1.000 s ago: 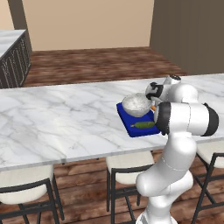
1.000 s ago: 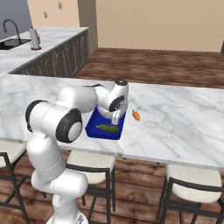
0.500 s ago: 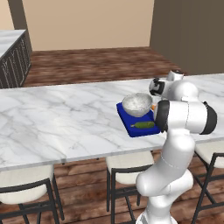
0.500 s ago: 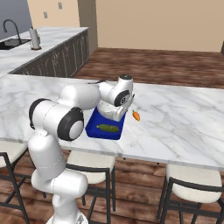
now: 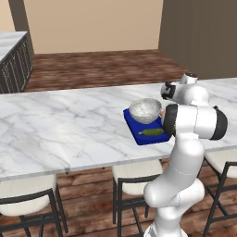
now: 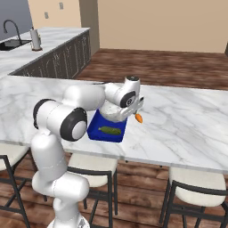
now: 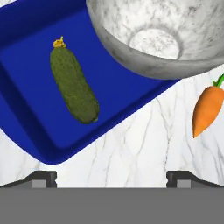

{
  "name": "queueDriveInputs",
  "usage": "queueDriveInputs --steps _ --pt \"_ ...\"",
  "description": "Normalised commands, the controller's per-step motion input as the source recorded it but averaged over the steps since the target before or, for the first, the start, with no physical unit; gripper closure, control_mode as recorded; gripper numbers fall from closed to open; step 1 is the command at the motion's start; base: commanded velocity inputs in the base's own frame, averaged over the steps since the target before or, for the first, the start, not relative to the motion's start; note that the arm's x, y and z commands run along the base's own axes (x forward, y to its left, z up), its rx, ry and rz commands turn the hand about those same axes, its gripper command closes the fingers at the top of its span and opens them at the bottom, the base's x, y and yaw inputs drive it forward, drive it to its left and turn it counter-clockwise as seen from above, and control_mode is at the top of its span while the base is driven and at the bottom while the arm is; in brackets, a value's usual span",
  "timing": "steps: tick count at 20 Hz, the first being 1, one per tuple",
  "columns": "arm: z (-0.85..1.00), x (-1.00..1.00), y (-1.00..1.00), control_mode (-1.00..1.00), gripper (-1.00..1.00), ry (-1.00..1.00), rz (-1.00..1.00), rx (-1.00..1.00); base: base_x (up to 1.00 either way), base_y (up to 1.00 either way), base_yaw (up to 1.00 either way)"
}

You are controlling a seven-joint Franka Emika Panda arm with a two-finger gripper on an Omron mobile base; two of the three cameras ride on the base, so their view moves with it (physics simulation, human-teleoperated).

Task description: Place the two vegetables and bowl onto the tray for setting up a vegetable dip station.

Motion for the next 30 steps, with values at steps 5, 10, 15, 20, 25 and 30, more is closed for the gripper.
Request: queueDriveInputs --steps 5,10,15,20,25,30 --pt "0.0 0.34 -0.2 -1.0 -1.0 0.0 -0.09 0.0 0.0 0.0 0.0" --pt "0.0 0.5 -0.06 -1.0 -1.0 0.0 -0.02 0.0 0.0 0.0 0.0" --pt "-0.03 0.5 -0.01 -1.0 -1.0 0.0 0.0 0.01 0.0 0.0 0.0" --pt "-0.14 0.4 0.0 -1.0 -1.0 0.0 0.0 0.02 0.0 0.0 0.0" --pt "-0.29 0.29 -0.04 -1.0 -1.0 0.0 0.0 0.01 0.0 0.0 0.0" --pt "-0.32 0.28 -0.07 -1.0 -1.0 0.0 0.0 0.0 0.0 0.0 0.0"
